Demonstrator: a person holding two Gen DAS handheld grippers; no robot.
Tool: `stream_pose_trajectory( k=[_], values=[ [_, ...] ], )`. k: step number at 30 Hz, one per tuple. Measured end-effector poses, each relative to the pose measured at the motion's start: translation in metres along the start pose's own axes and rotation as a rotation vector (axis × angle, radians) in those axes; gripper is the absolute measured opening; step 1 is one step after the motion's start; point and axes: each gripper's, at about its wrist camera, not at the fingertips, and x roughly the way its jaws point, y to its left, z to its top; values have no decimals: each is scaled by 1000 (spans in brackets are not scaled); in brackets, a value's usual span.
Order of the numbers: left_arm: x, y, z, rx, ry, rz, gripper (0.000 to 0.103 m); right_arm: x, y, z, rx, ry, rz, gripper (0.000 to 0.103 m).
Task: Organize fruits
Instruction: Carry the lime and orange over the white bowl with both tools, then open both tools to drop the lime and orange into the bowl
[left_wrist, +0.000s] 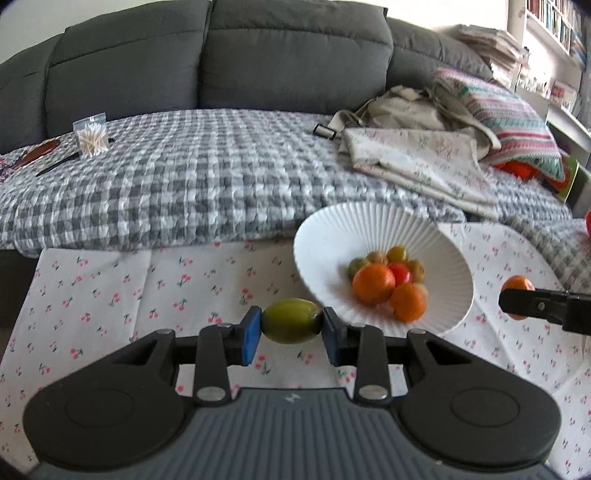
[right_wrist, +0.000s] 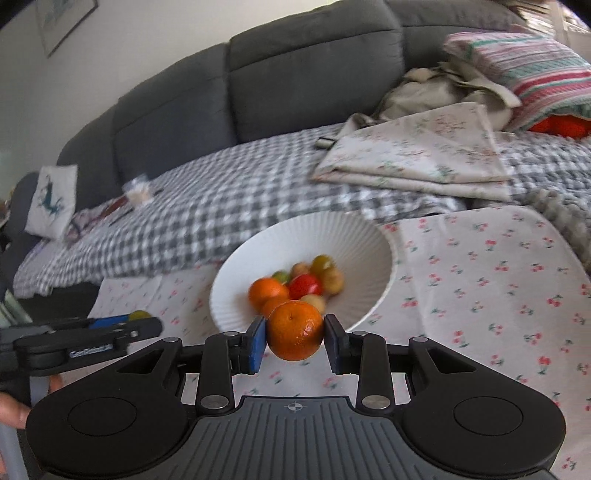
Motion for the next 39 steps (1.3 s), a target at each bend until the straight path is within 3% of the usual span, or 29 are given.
stream_pose_trajectory(
  k=[8,13,26,34,36,37,39],
  values=[
    [21,-2,22,-38,-44,-63,33,14,-14,11,16,-12,-30,32],
    [53,-6,30,-73,-25,-122,33,38,-23,14,16,1,-59,32],
    [109,-18,35,-104,3,-153,33,82,-32,19,15,26,-61,32],
    [113,-19,31,-98,19,-163,34,91,-29,15,30,38,-33,33],
    [110,-19,32,-105,17,-177,45,90,-28,15,30,39,-39,34],
    [108,-19,33,-107,13,-179,57,89,-28,15,31,36,-45,35],
    [101,-20,35,-100,-8,-174,62,84,-29,17,51,17,-47,46]
  ],
)
